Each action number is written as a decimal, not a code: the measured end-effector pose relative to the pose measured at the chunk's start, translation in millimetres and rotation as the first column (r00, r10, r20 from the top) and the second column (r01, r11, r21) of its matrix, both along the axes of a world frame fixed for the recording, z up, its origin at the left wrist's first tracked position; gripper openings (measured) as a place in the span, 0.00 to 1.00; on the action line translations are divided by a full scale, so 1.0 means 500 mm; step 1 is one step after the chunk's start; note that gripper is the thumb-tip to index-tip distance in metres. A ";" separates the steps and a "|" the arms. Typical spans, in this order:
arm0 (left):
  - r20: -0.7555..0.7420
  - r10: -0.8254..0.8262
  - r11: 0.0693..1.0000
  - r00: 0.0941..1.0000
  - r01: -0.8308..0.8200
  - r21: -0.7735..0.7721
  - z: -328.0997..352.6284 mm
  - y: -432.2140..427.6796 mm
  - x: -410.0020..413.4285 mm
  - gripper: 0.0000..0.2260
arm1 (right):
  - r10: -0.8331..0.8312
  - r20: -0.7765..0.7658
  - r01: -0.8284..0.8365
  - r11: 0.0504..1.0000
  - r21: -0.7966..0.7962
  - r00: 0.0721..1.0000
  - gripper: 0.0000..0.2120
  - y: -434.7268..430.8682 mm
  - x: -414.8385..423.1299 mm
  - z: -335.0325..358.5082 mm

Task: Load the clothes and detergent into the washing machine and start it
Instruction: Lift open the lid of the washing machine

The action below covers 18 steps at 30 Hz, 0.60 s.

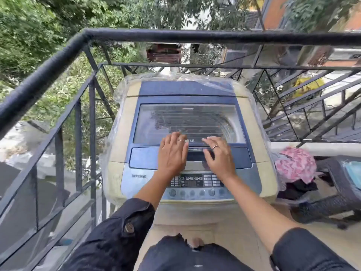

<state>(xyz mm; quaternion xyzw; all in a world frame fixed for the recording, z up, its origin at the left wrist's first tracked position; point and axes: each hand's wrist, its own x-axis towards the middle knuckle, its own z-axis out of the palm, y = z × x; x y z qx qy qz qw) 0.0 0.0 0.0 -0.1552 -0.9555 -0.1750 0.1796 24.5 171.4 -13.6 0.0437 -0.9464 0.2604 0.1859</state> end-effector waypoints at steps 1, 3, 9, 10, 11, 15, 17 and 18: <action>-0.002 -0.019 1.000 1.000 0.019 -0.018 -0.005 -0.001 0.009 0.16 | 0.002 -0.013 -0.002 1.000 0.031 1.000 0.13 0.000 0.007 -0.005; 0.010 -0.001 0.997 1.000 0.002 -0.075 -0.019 -0.003 0.021 0.15 | -0.024 -0.004 0.024 0.997 0.076 1.000 0.13 0.001 0.023 -0.013; 0.199 0.032 0.998 0.979 -0.022 -0.050 -0.022 -0.015 0.050 0.21 | -0.063 0.141 0.042 0.988 0.146 0.988 0.17 0.008 0.042 -0.008; 0.216 0.029 0.999 0.976 -0.021 -0.040 -0.021 -0.015 0.053 0.23 | -0.064 0.186 0.035 0.987 0.155 0.981 0.16 0.008 0.041 -0.003; 0.227 0.027 0.999 0.973 -0.019 -0.036 -0.022 -0.016 0.056 0.24 | -0.060 0.216 0.024 0.986 0.164 0.975 0.15 0.007 0.039 0.000; 0.238 0.048 0.998 0.970 -0.038 -0.046 -0.022 -0.014 0.061 0.23 | -0.064 0.249 0.017 0.982 0.186 0.966 0.14 0.004 0.041 0.013; 0.247 0.059 0.997 0.967 -0.042 -0.072 -0.020 -0.012 0.061 0.22 | -0.064 0.268 0.019 0.985 0.169 0.961 0.16 0.002 0.041 0.012; 0.256 0.061 0.995 0.965 -0.039 -0.089 -0.017 -0.011 0.062 0.20 | -0.062 0.281 0.017 0.987 0.161 0.958 0.17 0.002 0.042 0.012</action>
